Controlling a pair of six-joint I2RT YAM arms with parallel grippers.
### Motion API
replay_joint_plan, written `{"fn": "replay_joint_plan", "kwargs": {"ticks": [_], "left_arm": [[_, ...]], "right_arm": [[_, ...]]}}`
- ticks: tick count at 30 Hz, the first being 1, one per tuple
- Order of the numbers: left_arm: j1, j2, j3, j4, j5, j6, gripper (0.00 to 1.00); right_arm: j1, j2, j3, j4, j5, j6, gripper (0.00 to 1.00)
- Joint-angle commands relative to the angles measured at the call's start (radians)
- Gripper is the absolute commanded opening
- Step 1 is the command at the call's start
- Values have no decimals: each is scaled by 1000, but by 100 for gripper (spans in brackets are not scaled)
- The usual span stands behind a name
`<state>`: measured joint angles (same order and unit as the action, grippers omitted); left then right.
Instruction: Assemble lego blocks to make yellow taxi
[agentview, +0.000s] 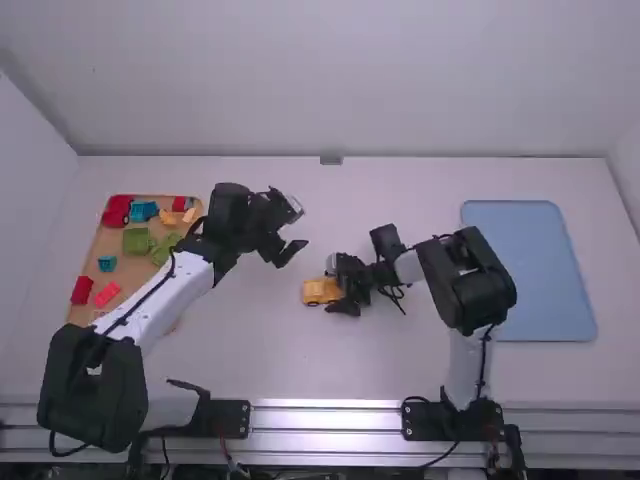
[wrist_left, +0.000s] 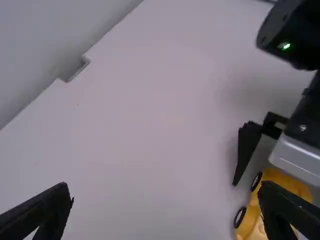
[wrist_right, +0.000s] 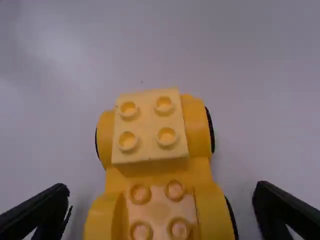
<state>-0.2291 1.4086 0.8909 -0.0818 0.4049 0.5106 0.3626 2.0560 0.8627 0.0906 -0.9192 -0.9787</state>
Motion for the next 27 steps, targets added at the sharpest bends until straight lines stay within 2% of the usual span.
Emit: {"fn": "replay_joint_plan", "kwargs": {"ticks": [1, 4, 7, 8, 11, 12, 13, 15, 21, 27], "left_arm": [[-1, -23, -9, -19, -29, -6, 99], [1, -32, -9, -37, -29, -2, 99], [2, -56, -4, -27, -76, -180, 99], [5, -68, 5, -30, -144, -286, 99], [-2, -108, 51, -114, -320, -381, 99], [-10, -134, 87, -188, -421, -428, 99], [-10, -137, 91, -197, -433, -437, 99], [-10, -173, 164, -336, -574, -559, 99], [85, -204, 336, -597, -628, -684, 99], [188, -204, 496, -732, -630, -735, 99]], "right_arm": [[-5, -80, 0, -59, 154, 10, 99], [-17, -165, 1, -164, 267, 10, 99], [-29, -241, 1, -250, 332, 10, 99], [-33, -268, 1, -273, 346, 10, 99], [-50, -310, 1, -300, 344, 9, 99], [-55, -323, 1, -301, 344, 9, 99], [-56, -324, 1, -301, 344, 9, 99], [-57, -332, 1, -289, 344, 10, 99], [-53, -332, 1, -261, 344, 10, 99], [-55, -332, 1, -252, 344, 9, 99]]}}
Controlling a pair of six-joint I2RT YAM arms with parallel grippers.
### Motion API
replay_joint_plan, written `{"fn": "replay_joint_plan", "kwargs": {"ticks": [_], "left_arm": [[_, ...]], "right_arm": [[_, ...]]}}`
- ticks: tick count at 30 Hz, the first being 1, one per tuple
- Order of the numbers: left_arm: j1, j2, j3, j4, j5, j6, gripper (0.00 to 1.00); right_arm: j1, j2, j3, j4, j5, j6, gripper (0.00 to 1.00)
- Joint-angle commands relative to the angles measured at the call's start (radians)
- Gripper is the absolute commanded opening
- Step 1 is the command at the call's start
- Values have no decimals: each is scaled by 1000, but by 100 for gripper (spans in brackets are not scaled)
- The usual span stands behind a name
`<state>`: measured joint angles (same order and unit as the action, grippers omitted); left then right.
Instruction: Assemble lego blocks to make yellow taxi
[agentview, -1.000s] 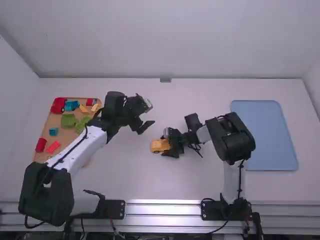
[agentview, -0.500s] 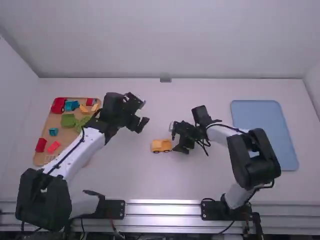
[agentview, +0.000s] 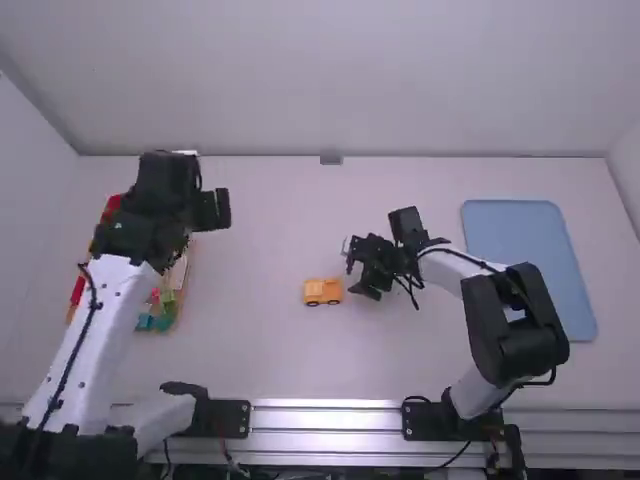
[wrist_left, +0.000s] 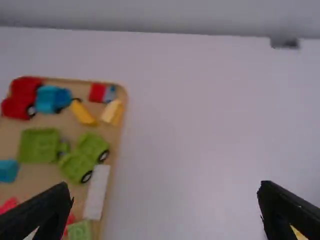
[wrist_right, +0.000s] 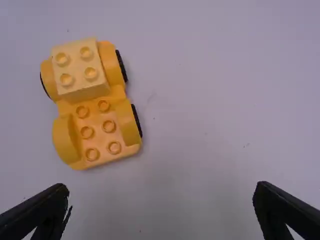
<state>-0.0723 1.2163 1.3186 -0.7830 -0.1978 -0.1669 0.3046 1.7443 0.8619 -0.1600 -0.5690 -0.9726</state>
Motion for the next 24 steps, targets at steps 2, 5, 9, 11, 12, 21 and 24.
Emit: {"fn": "replay_joint_plan", "kwargs": {"ticks": [2, 5, 9, 11, 12, 21, 24], "left_arm": [[52, -12, 110, -61, -28, -57, 99], [95, -2, 196, -137, -33, -77, 99], [168, 43, 319, -282, -58, -128, 99], [197, 63, 359, -350, -113, -180, 99], [213, 75, 377, -385, -137, -205, 99], [302, 179, 444, -411, -8, -119, 99], [301, 269, 444, -350, 60, -29, 99]], "right_arm": [[3, -20, 2, -2, -6, 4, 99], [3, -20, 2, -2, -6, 3, 99], [3, -20, 2, -2, -6, 3, 99], [3, -20, 2, -2, -6, 3, 99], [3, -20, 2, -2, -6, 3, 99], [3, -20, 2, -2, -6, 3, 99], [4, -20, 2, -3, -7, 3, 99]]}}
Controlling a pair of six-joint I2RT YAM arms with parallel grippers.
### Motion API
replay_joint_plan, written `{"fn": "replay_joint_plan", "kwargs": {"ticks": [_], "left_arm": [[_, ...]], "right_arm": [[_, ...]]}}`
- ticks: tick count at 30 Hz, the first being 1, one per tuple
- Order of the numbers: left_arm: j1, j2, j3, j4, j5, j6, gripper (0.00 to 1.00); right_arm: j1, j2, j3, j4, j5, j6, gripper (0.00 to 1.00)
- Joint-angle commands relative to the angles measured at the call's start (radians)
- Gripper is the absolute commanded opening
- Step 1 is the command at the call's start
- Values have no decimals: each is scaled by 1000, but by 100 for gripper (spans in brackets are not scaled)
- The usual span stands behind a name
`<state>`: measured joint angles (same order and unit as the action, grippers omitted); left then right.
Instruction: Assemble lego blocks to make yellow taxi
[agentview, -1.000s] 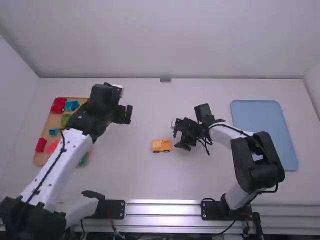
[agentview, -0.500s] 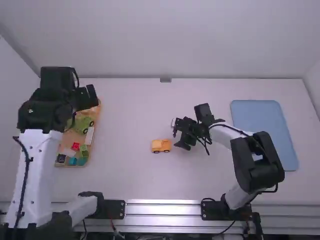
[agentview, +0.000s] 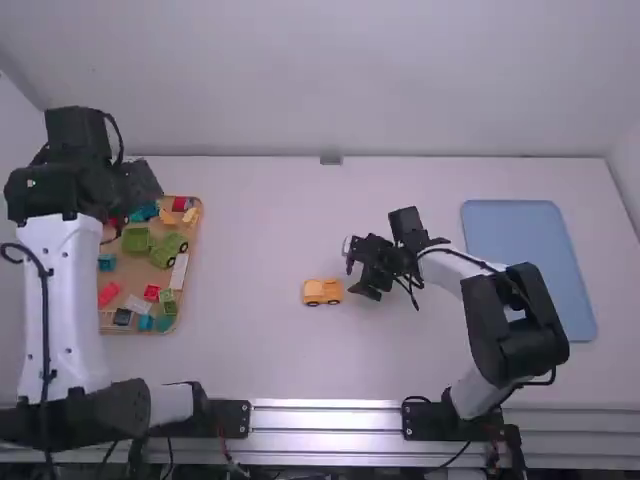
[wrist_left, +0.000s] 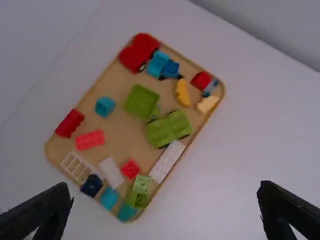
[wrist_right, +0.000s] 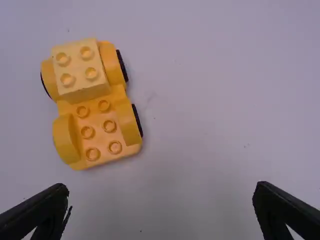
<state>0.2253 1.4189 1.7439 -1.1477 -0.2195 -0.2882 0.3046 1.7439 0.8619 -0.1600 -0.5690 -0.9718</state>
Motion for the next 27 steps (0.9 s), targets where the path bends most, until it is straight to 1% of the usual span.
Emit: {"fn": "replay_joint_plan", "kwargs": {"ticks": [1, 3, 4, 6, 7, 8, 11, 18, 22, 23, 24, 25, 27], "left_arm": [[3, 72, 18, 16, 82, 96, 99], [3, 142, 21, 30, 81, 108, 99], [3, 208, 31, 39, 84, 127, 99], [5, 263, 44, 45, 106, 160, 99], [5, 340, 70, 46, 148, 212, 99], [4, 356, 77, 45, 158, 225, 99], [7, 515, 155, 37, 178, 324, 99], [18, 745, 287, 18, 185, 472, 99], [43, 837, 327, 16, 274, 551, 99], [52, 859, 329, 19, 283, 551, 94], [55, 864, 329, 20, 283, 550, 93], [64, 881, 328, 25, 284, 550, 88], [83, 911, 326, 40, 286, 547, 73]], "right_arm": [[4, -20, 2, -4, -7, 2, 99], [3, -20, 1, -5, -9, 5, 99], [3, -20, 1, -6, -9, 10, 99], [3, -20, 0, -5, -8, 20, 99], [3, -20, 1, -6, -6, 29, 99], [3, -20, 1, -6, -6, 29, 99], [3, -20, 0, -5, -6, 29, 99], [3, -19, 0, -5, -6, 29, 99], [3, -19, 0, -5, -6, 29, 99], [3, -19, 0, -6, -6, 29, 99], [3, -19, 0, -6, -6, 29, 99], [3, -19, 0, -6, -6, 30, 99], [3, -19, 0, -9, -6, 29, 99]]}}
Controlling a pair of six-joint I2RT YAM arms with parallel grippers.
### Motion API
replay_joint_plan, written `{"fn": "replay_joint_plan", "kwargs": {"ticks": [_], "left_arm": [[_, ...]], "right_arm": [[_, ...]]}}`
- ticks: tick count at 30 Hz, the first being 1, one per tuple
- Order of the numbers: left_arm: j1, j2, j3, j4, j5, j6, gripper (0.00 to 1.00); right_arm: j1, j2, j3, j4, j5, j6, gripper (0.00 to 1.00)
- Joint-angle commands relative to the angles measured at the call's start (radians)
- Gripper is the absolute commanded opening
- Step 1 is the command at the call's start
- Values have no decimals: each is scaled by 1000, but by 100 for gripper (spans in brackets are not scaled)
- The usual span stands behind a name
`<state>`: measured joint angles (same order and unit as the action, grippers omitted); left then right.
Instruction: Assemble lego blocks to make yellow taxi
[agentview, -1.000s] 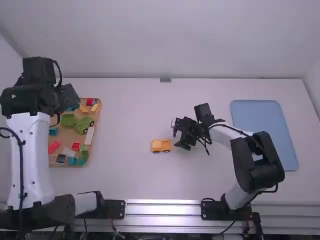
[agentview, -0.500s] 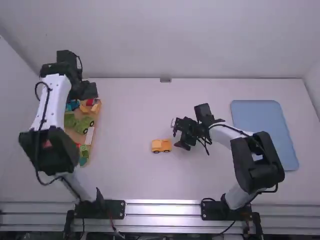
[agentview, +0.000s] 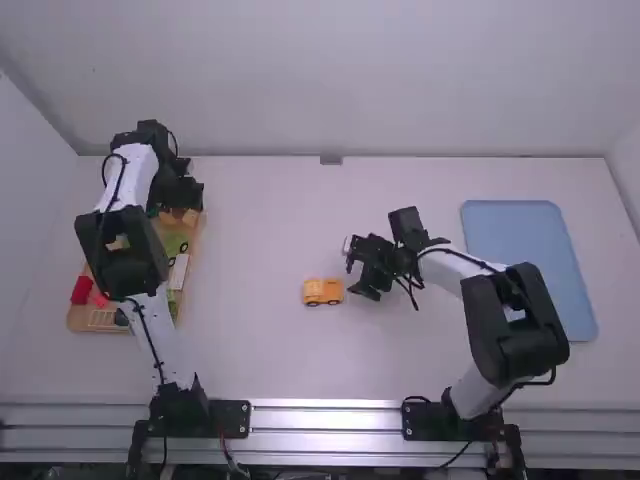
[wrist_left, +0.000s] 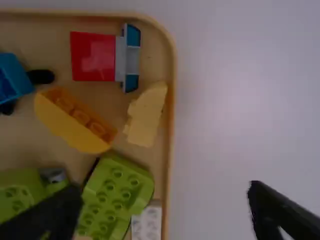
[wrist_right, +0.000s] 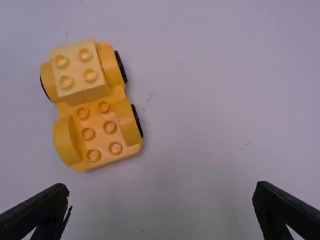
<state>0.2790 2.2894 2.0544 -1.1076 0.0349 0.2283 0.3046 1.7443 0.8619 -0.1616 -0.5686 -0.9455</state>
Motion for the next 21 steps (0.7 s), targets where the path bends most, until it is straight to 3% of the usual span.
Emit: {"fn": "replay_joint_plan", "kwargs": {"ticks": [1, 3, 21], "left_arm": [[31, 44, 15, 2, 33, 32, 72], [37, 60, 10, 18, 33, 31, 62], [35, 60, -177, 246, 55, 98, 39]], "right_arm": [[3, -20, 0, -8, -6, 3, 99], [5, -20, 0, -8, -6, 7, 99], [3, -20, 1, -11, -10, 6, 99]]}}
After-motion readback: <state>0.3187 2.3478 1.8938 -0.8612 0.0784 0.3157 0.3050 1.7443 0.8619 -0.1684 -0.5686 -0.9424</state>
